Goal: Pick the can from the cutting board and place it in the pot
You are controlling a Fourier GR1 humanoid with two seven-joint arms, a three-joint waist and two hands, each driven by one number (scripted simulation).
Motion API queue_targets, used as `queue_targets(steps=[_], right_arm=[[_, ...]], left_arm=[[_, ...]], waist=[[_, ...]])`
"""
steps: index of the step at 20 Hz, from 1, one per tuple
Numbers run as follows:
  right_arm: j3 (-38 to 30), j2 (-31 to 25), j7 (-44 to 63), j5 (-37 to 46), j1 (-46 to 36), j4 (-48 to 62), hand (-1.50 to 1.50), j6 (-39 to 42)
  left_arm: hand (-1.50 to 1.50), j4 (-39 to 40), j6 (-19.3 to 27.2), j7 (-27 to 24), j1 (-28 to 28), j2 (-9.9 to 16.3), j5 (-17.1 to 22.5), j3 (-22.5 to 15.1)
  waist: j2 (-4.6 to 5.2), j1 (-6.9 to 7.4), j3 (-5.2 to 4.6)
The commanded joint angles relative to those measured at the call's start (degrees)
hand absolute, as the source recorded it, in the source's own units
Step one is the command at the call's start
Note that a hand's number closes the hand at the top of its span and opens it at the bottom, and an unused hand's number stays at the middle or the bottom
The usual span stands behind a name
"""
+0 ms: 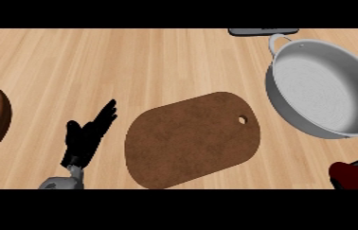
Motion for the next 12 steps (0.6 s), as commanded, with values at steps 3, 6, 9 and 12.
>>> queue_targets(steps=[3, 6, 9, 12], right_arm=[[-13.07, -10.85, -14.00, -3.61, 3.71, 16.19, 1.50, 8.06], [-13.75, -12.92, -14.70, -0.87, 0.98, 19.99, 1.50, 6.67], [-14.28, -12.28, -13.19, 1.00, 5.23, 11.63, 1.50, 2.43], [-16.95, -16.00, -13.19, 1.41, 3.84, 11.84, 1.50, 1.64]], left_arm=[[0.00, -1.95, 0.05, 1.44, -0.14, -1.65, -0.55, -2.05], [0.00, 3.26, -2.27, -1.60, -3.17, 0.83, -0.30, 0.52], [0.00, -0.85, -0.87, -0.59, 0.41, -0.72, -1.22, -1.15], [0.00, 0.49, -0.11, -1.74, 0.52, -1.68, -2.61, -2.11]], waist=[[0.31, 2.61, 0.03], [0.44, 2.89, -0.10], [0.33, 2.86, -0.17], [0.35, 2.88, -0.17]])
